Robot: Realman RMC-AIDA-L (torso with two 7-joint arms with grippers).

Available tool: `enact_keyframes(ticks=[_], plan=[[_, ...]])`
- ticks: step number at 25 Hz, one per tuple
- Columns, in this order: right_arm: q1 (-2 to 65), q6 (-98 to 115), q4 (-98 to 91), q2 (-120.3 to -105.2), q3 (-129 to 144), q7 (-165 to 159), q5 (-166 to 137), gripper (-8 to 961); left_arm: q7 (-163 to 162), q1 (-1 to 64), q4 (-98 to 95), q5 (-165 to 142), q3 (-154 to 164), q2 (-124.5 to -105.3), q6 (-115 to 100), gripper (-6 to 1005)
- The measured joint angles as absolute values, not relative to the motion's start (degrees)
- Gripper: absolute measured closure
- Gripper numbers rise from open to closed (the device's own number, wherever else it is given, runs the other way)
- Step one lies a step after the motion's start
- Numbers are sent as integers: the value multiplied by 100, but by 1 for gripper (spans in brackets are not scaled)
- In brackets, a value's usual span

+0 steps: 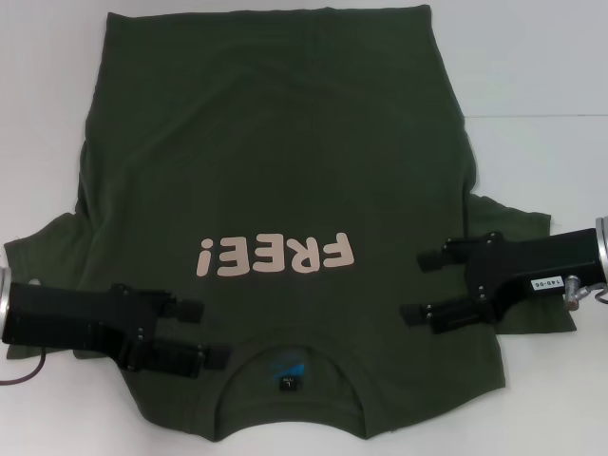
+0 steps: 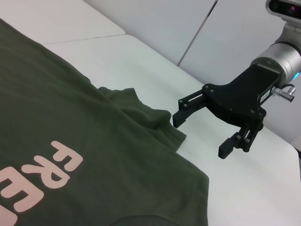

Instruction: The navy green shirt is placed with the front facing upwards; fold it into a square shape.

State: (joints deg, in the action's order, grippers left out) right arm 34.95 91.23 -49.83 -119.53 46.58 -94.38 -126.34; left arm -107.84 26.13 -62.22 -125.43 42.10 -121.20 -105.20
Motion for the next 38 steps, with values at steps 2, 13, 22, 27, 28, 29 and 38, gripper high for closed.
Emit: enact_keyframes(ticks=[2, 13, 22, 27, 28, 29, 38], plan=[[3495, 9123, -4983, -11953, 4658, -9439, -12627, 6, -10784, 2612, -6222, -12543, 4210, -12120, -10520, 70], [3490, 9123, -4983, -11953, 4634, -9440, -12623, 7, -10786, 2601, -6232, -12543, 4200, -12111, -10524, 70], [3555, 9109, -4989, -11952, 4432, -9765, -12574, 7, -10839, 2602, -6226, -12484, 3697, -12098, -10583, 70], [3707, 8910, -4993, -11868, 4101, -10848, -12442, 7, -11997, 2604, -6213, -12541, 2976, -11995, -10029, 70], [3789, 8588, -5009, -11826, 4051, -11692, -12450, 7, -12258, 2598, -6209, -12539, 2930, -11973, -9938, 70], [3789, 8588, -5009, -11826, 4051, -11692, -12450, 7, -12672, 2591, -6206, -12538, 2841, -11946, -9795, 71], [4335, 7919, -4820, -11546, 4130, -13574, -12444, 8, -13939, 2662, -5622, -12617, 2299, -11748, -9074, 71]])
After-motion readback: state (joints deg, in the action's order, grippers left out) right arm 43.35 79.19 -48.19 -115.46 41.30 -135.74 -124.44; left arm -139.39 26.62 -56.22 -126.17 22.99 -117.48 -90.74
